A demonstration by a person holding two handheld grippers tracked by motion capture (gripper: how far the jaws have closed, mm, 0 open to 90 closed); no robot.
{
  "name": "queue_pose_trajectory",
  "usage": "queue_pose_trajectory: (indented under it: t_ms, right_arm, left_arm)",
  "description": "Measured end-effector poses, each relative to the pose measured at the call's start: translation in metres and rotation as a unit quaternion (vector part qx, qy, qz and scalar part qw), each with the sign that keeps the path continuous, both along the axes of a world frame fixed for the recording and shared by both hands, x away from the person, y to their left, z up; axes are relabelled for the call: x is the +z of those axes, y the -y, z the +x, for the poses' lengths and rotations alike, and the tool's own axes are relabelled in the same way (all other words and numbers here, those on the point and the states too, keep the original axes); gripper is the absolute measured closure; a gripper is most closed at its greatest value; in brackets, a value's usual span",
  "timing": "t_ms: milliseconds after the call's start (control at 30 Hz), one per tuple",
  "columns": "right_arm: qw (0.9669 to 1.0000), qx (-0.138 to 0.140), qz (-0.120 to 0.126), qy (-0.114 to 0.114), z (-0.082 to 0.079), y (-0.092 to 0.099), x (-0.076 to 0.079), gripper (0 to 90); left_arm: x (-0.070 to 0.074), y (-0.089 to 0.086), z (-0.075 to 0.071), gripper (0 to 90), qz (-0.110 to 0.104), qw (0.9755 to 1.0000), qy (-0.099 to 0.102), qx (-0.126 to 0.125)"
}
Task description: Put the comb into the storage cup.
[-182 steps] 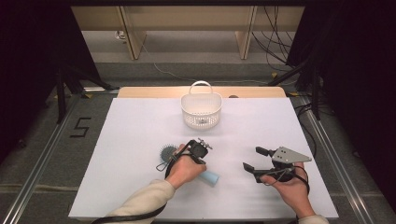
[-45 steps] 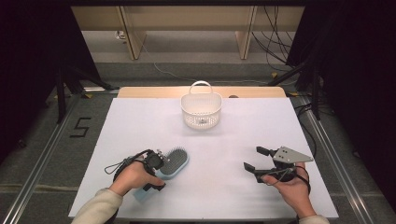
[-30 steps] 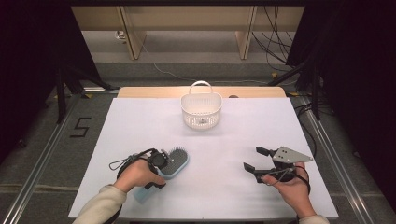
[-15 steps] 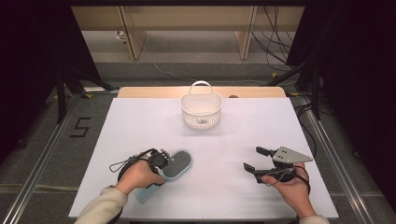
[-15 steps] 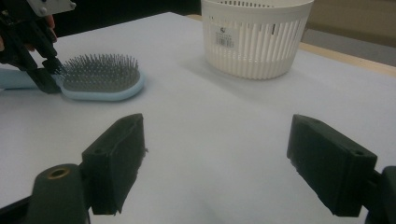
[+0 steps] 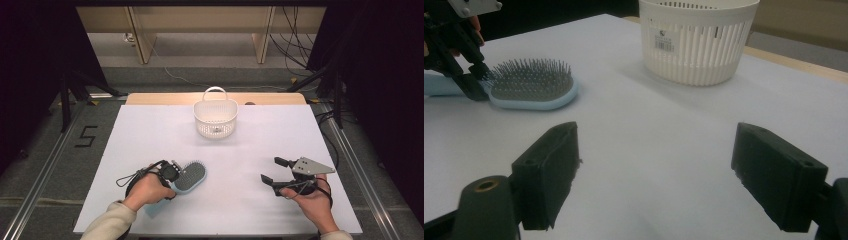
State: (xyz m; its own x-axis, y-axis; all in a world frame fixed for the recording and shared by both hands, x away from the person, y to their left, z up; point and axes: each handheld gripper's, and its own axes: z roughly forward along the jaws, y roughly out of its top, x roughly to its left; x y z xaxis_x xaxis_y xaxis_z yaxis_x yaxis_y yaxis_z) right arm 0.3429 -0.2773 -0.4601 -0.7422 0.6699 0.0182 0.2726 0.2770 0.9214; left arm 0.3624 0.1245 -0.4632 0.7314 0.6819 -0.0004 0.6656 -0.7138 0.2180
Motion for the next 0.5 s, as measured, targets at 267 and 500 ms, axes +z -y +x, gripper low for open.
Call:
queue_pose_trajectory:
  t_ms: [267,500]
  right_arm:
    - [1.0,0.0,0.0,0.0,0.0,0.0001,0.0,20.3]
    - [1.0,0.0,0.001,0.001,0.0,0.0004,0.0002,20.3]
  left_arm:
    - [0.0003,-0.0002,-0.0023,70.0,-0.006,0.9999,0.009,-0.006]
    - [0.0032,0.0015,-0.0041,70.1,-0.014,0.9997,0.017,-0.013]
